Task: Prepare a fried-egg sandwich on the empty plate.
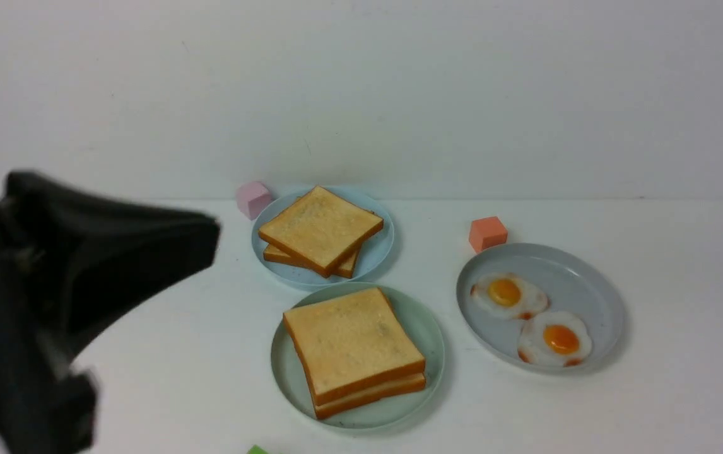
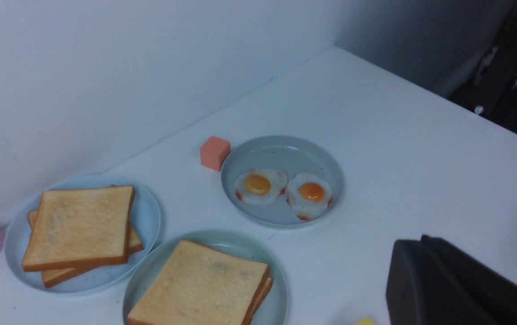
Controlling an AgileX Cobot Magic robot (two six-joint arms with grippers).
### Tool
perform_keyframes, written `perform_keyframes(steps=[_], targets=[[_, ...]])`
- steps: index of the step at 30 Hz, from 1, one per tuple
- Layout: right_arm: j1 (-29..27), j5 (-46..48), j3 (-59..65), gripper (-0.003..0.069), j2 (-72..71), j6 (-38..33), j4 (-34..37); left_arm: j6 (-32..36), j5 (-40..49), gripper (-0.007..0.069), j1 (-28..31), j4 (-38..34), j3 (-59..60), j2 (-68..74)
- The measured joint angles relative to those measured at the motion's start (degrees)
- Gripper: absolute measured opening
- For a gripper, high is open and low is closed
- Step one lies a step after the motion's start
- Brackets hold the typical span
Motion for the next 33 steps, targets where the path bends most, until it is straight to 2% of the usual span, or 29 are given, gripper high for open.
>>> perform_keyframes(steps=[8, 22, 27, 33], targets=[[0.0, 0.0, 0.0, 0.0113, 0.0, 0.0, 0.2, -0.1, -9.2, -0.0013, 0.0, -0.8, 21.9, -19.6], [-0.6, 0.0, 0.0, 0.0132, 0.0, 0.0, 0.2, -0.1, -10.3, -0.0013, 0.0, -0.8, 32.9, -24.1], [-5.4, 0.0, 0.0, 0.0136, 0.0, 0.0, 0.9, -0.1, -9.7, -0.0013, 0.0, -0.9, 34.3, -24.1], [-14.3, 0.0, 0.0, 0.0139, 0.0, 0.0, 0.6, -0.1, -9.3, -0.0013, 0.0, -0.9, 34.3, -24.1]])
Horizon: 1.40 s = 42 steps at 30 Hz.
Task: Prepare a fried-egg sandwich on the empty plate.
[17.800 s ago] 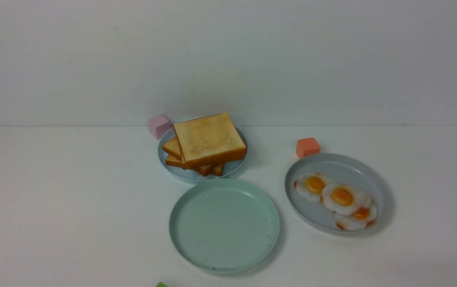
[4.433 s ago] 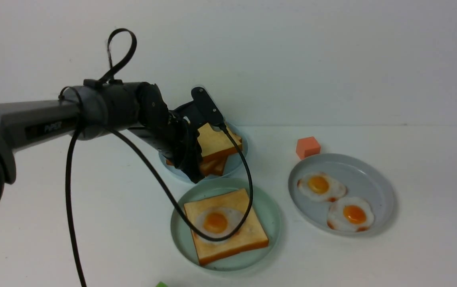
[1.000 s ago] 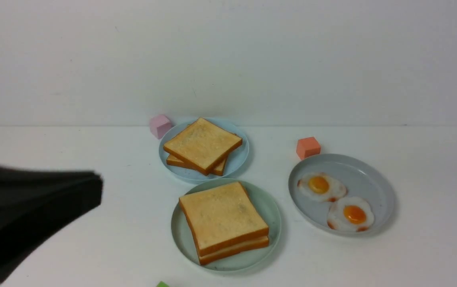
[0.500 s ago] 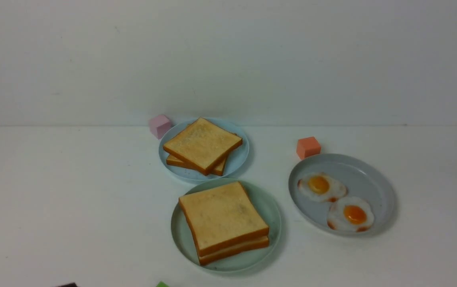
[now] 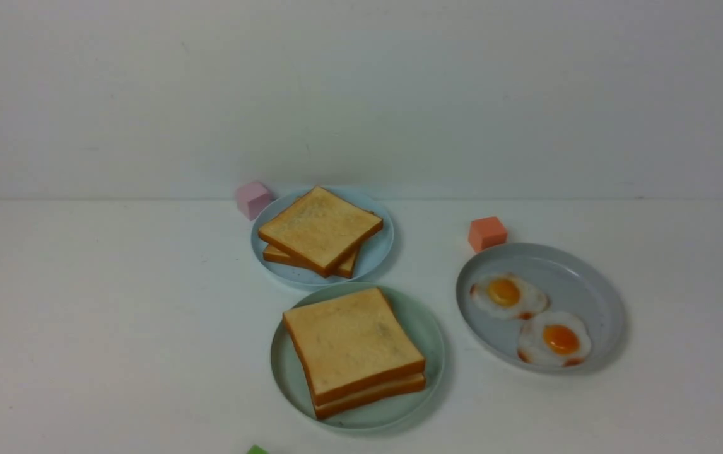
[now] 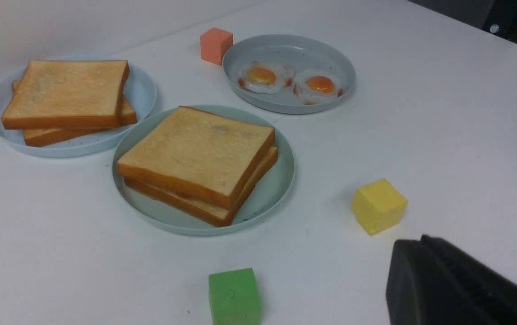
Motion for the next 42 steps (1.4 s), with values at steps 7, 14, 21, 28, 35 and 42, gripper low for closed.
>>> perform_keyframes(steps=[7, 14, 21, 28, 35, 42], targets=[[-18.4, -1.1, 5.8, 0.0059, -4.9, -1.9, 7.8, 0.0, 0.0, -0.0013, 0.0, 0.0, 0.0, 0.0], [-37.3, -33.9, 38.5, -0.0011, -17.8, -23.0, 20.1, 0.0, 0.0, -0.0013, 0.0, 0.0, 0.0, 0.0], [-40.0, -48.3, 63.2, -0.0011, -32.3, -27.0, 21.5, 0.0, 0.0, -0.0010, 0.0, 0.0, 0.0, 0.0], [-40.0, -50.3, 74.0, -0.0011, -40.0, -17.1, 20.6, 0.0, 0.1, -0.0004, 0.0, -0.1, 0.0, 0.0], [-40.0, -50.3, 74.0, -0.0010, -40.0, -16.3, 20.1, 0.0, 0.0, 0.0001, 0.0, -0.2, 0.0, 0.0], [-40.0, -50.3, 74.0, -0.0006, -40.0, -16.3, 20.0, 0.0, 0.0, 0.0006, 0.0, -0.2, 0.0, 0.0]])
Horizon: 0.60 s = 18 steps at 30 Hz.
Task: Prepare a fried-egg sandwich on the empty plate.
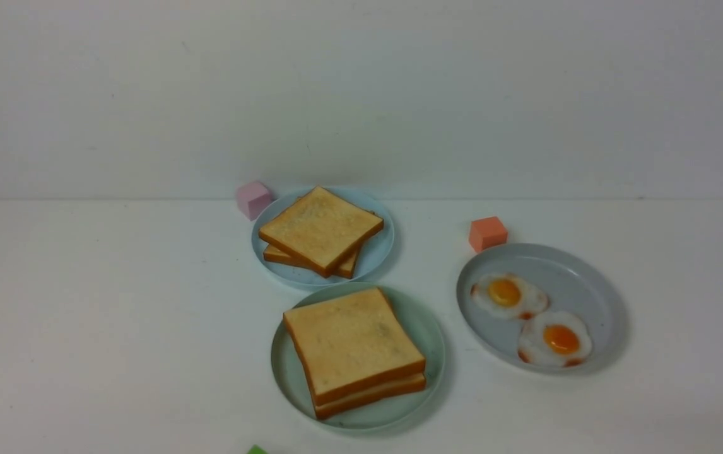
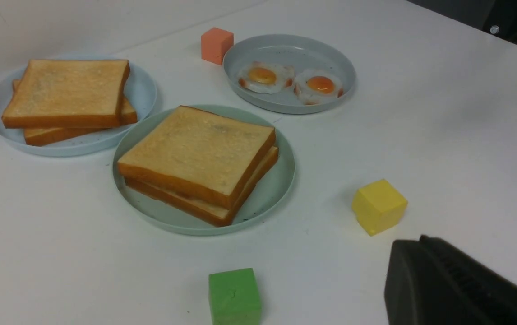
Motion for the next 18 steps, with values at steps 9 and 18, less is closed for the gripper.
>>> perform_keyframes(steps=[9, 18], targets=[[0.0, 0.0, 0.0, -0.0001, 0.0, 0.0, 0.0, 0.0, 0.0, 0.0012, 0.0, 0.0, 0.0, 0.0], [0.0, 0.0, 0.0, 0.0003, 0.0, 0.0, 0.0, 0.0, -3.5, 0.0018, 1.7, 0.0, 3.1, -1.2]])
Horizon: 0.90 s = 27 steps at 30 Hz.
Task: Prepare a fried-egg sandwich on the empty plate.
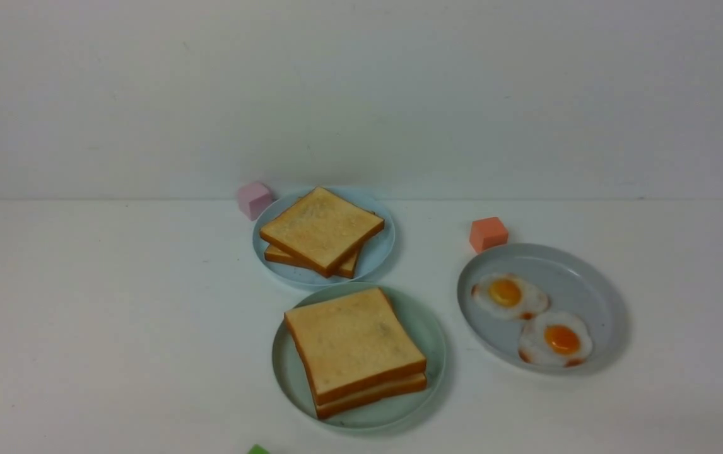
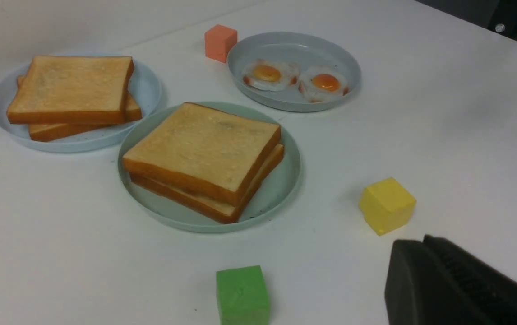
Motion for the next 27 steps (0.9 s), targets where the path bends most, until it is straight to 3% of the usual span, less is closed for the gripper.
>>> perform_keyframes(steps=[3, 6, 9, 12, 15, 27], targets=[[0.0, 0.0, 0.0, 0.0005, 0.0, 0.0, 0.0, -0.4, -5.1, 0.0020, 5.2, -1.3, 3.3, -2.9], [0.0, 0.0, 0.0, 0.0006, 0.0, 0.0, 0.0, -2.7, -9.0, 0.0000, 16.2, -3.2, 7.5, -9.4], [0.0, 0.0, 0.0, 0.0006, 0.0, 0.0, 0.0, -3.7, -6.2, -0.0013, 28.2, -2.9, 10.5, -15.3], [0.0, 0.0, 0.0, 0.0006, 0.0, 0.0, 0.0, -4.5, 0.0, -0.0013, 34.0, -2.6, 14.1, -16.4], [0.0, 0.0, 0.0, 0.0007, 0.0, 0.0, 0.0, -6.1, 5.2, -0.0013, 35.6, -2.3, 15.1, -16.4], [0.0, 0.0, 0.0, 0.0015, 0.0, 0.0, 0.0, -6.9, 5.3, -0.0013, 35.6, -2.3, 15.0, -16.4]])
